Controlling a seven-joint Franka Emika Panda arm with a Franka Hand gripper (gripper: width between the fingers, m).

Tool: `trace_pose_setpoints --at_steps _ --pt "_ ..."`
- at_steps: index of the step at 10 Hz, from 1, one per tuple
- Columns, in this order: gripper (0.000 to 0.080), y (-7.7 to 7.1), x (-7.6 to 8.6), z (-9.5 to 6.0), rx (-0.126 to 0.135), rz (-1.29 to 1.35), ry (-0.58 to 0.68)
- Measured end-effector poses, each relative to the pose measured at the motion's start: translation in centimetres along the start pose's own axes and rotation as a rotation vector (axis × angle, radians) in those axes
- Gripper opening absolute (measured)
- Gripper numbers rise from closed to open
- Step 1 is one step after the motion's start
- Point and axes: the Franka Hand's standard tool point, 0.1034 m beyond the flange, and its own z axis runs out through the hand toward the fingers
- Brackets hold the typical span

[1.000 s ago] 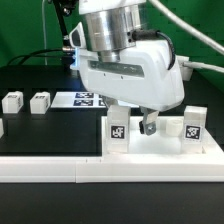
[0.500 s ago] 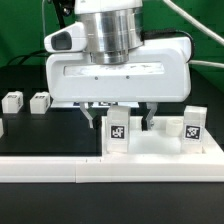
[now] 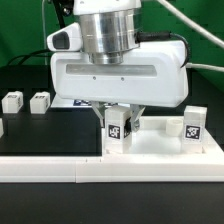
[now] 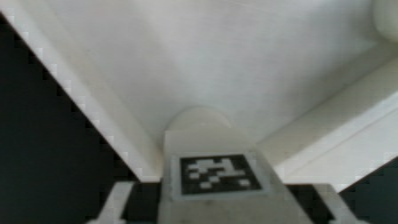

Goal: Assemble square table

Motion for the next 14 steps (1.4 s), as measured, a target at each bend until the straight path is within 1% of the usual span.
trace_pose_setpoints --at_steps 2,3,4,6,7,9,10,11,12,13,14 --pt "0.0288 -0.01 0.0 0.02 0.0 0.137 0.0" --pt "0.0288 -0.02 0.07 0.02 0.006 0.236 -0.001" --pt "0.0288 -0.08 0.29 -0.01 0.013 0.406 -0.005" --pt "0.0288 -0.19 0.45 -0.07 0.01 0.644 -0.016" --pt "0.0288 -0.12 0.54 -0.04 0.022 0.8 -0.032" --pt "0.0288 -0.28 0.58 0.08 0.059 1.13 -0.079" --pt "0.0288 -0.39 0.57 0.14 0.077 1.254 -0.1" --pt "0.0288 -0.49 0.61 0.13 0.087 1.363 -0.117" --pt "0.0288 -0.5 0.66 0.12 0.087 1.426 -0.117" --pt "0.0348 -0.51 0.61 0.15 0.085 1.439 -0.118" --pt "0.0485 -0.5 0.6 0.16 0.087 1.384 -0.114"
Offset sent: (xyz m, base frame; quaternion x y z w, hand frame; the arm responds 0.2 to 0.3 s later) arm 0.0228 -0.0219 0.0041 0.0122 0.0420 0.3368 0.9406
